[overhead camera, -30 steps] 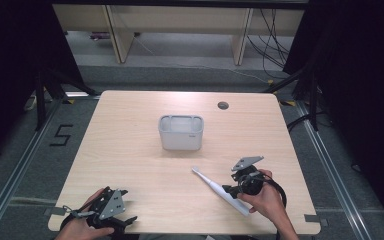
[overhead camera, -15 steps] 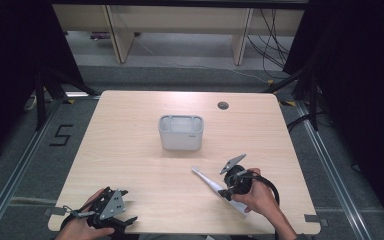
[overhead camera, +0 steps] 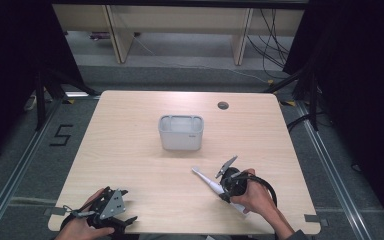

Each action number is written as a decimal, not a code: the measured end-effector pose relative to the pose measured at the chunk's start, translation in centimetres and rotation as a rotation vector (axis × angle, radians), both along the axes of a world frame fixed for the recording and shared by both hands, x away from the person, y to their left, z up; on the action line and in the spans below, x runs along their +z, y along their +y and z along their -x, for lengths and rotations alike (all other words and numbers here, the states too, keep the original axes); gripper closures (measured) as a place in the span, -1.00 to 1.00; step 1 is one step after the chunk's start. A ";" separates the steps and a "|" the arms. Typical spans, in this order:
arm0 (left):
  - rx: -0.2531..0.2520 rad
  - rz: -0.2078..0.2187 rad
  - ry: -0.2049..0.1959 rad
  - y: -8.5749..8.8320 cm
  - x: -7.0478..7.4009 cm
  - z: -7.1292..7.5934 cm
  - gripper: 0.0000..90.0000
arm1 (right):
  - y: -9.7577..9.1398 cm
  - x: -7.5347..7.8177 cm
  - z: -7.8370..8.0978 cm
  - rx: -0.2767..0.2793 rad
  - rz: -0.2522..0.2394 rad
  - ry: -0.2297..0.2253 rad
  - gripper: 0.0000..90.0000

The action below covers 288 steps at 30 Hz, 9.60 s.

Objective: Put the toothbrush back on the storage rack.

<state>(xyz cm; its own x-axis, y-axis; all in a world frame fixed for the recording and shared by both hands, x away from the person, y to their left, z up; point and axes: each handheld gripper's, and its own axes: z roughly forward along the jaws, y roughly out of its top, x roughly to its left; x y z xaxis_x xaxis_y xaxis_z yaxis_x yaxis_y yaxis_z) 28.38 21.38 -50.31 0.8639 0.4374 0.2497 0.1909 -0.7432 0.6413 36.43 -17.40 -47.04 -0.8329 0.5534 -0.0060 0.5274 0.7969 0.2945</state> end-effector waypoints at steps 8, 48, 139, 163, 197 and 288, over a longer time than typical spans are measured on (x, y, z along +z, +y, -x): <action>0.005 -0.007 -0.002 0.0 0.0 -0.1 -0.66 | 0.5 -0.3 -0.4 -0.003 0.045 0.047 0.42; -0.008 0.003 0.003 -0.1 -0.1 0.1 -0.66 | 3.0 -0.6 -2.1 0.092 0.275 0.136 0.48; -0.008 -0.007 0.003 -0.2 -0.1 0.1 -0.66 | -2.8 7.4 -7.1 -0.191 -0.721 -0.424 0.49; -0.010 0.002 0.005 -0.1 -0.2 0.0 -0.66 | 0.5 9.5 -11.0 -0.242 -0.854 -0.467 0.49; -0.018 -0.002 0.001 -0.1 0.0 0.1 -0.66 | 3.7 8.6 -16.1 -0.347 -0.920 -0.470 0.48; -0.032 -0.012 0.010 -0.2 -0.1 0.2 -0.66 | 4.5 3.7 -15.0 -0.300 -0.681 -0.504 0.49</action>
